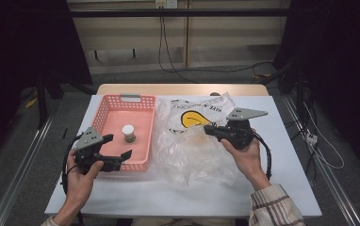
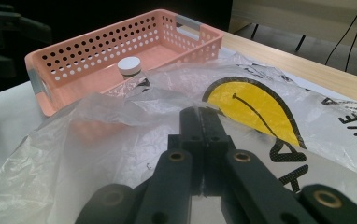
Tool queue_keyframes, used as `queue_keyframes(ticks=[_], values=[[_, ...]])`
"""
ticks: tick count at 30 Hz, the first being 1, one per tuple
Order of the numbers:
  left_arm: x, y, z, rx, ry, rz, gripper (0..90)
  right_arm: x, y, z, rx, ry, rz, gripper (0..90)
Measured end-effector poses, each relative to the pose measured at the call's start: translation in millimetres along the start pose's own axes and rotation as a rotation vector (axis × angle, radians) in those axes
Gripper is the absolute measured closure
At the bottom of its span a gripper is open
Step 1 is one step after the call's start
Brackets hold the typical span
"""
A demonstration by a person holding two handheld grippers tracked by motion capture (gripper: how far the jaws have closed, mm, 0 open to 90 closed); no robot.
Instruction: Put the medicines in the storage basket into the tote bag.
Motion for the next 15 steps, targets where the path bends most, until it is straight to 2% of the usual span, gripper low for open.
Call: queue_keyframes(ticks=[1,3,6,7,10,12,15], values=[[4.1,-3.0,0.2,0.012,-0.004,0.004,12.5,0.0,-0.1,-0.2,0.0,-0.001,0.001,90.0],[9.3,-8.9,1.1,0.025,0.019,0.004,12.5,0.2,-0.2,-0.3,0.0,-0.001,0.001,90.0],[17.4,-16.1,3.6,0.044,0.008,0.013,11.5,0.5,-0.3,-0.4,0.001,-0.001,0.003,90.0],[18.7,-19.1,4.3,0.042,0.014,0.009,11.5,0.4,-0.2,-0.3,-0.001,-0.001,0.003,90.0],[23.7,-27.8,4.5,0.076,0.02,0.031,9.9,-0.2,-0.2,-0.7,-0.001,-0.006,0.002,90.0],[27.9,-34.5,3.5,0.111,-0.013,0.039,9.9,-0.3,-0.5,-1.2,0.002,-0.006,0.002,90.0],[32.5,-44.9,2.4,0.128,0.007,0.036,9.5,0.2,-1.0,-1.7,0.004,-0.005,0.003,90.0]])
Point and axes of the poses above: each handheld gripper's, and its own axes: y roughly backward along the jaws, z roughly out of its top, x roughly to its left, the point moved 8 cm from there along -y, roughly forward along the jaws, and after that the axes turned 12 degrees about -x, right-handed, at the moved point
